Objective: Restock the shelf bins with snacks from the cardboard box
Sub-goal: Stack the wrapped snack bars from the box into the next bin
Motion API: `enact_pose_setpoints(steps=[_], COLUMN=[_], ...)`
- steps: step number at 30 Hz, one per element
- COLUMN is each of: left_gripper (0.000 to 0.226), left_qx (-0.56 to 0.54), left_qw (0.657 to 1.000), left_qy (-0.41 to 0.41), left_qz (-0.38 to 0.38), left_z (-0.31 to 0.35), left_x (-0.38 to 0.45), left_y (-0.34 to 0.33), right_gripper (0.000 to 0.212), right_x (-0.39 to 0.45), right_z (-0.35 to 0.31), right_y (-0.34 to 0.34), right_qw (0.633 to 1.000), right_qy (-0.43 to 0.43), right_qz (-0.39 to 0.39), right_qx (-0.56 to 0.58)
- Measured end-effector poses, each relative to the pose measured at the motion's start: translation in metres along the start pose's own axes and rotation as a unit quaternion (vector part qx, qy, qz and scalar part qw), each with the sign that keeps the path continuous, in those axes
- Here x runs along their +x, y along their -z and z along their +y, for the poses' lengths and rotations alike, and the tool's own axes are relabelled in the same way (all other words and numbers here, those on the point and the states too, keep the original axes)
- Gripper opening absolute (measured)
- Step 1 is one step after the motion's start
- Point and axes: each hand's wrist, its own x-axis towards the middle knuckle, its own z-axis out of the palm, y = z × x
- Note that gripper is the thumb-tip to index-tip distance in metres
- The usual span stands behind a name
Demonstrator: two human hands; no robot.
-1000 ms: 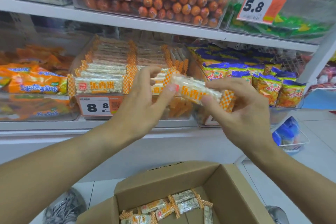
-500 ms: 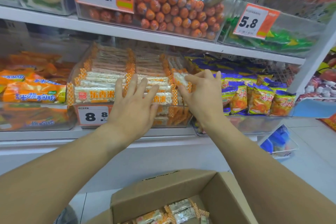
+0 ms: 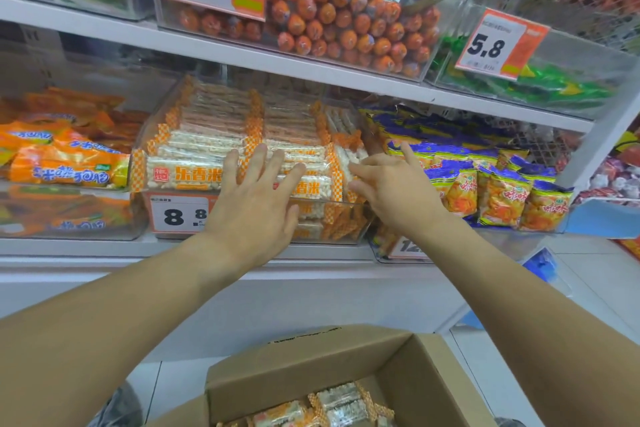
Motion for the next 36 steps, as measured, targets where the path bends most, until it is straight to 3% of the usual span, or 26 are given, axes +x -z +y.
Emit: enact_pose_setpoints(steps=[4,8,10,12,14,16,17,19,22,24,26,29,32,36], left_gripper=[0.058,0.057,0.054,0.047,0.029,0.012,0.008,0.008,0.009,0.009,0.013,0.026,0.037,0.058], left_qx=[-0.016,-0.012,-0.017,-0.048,-0.127,-0.215,-0.251,-0.309,-0.302,-0.295,-0.291,-0.278,-0.284,-0.267], left_qw=[1.000,1.000,0.999,0.996,0.978,0.952,0.945,0.935,0.911,0.888,0.865,0.848,0.844,0.868], left_qy=[0.011,0.019,0.021,0.008,-0.054,-0.130,-0.155,-0.171,-0.168,-0.148,-0.095,-0.009,0.083,0.089], left_qz=[0.007,0.001,0.021,0.074,0.153,0.173,0.141,0.001,-0.225,-0.319,-0.397,-0.452,-0.448,-0.410], left_z=[0.007,0.008,0.009,0.011,0.014,0.025,0.034,0.057,0.085,0.095,0.101,0.116,0.139,0.187], left_x=[-0.002,0.000,-0.001,0.001,0.004,0.000,-0.008,-0.037,-0.088,-0.115,-0.138,-0.174,-0.201,-0.221], left_y=[0.000,0.007,0.010,0.016,0.026,0.031,0.029,0.015,-0.029,-0.064,-0.102,-0.157,-0.204,-0.250], right_gripper=[0.037,0.038,0.035,0.028,0.018,0.009,0.006,0.009,0.019,0.023,0.025,0.039,0.057,0.074], right_x=[0.001,0.006,0.002,-0.011,-0.033,-0.068,-0.088,-0.128,-0.183,-0.218,-0.254,-0.298,-0.321,-0.337], right_z=[-0.002,0.001,0.001,-0.005,-0.014,-0.027,-0.031,-0.033,-0.016,0.000,0.011,0.012,0.001,-0.018], right_y=[0.005,0.015,0.016,0.022,0.032,0.031,0.022,-0.013,-0.089,-0.144,-0.195,-0.240,-0.268,-0.305], right_qw=[0.997,0.998,1.000,0.988,0.950,0.917,0.911,0.918,0.935,0.905,0.861,0.797,0.755,0.711], right_qy=[0.014,0.005,0.010,0.029,0.060,0.098,0.106,0.075,-0.038,-0.125,-0.215,-0.316,-0.370,-0.420], right_qz=[-0.049,-0.065,0.012,0.137,0.273,0.315,0.292,0.187,-0.051,-0.215,-0.331,-0.410,-0.434,-0.449], right_qx=[-0.055,-0.028,0.001,0.068,0.142,0.225,0.272,0.343,0.349,0.345,0.320,0.313,0.324,0.341])
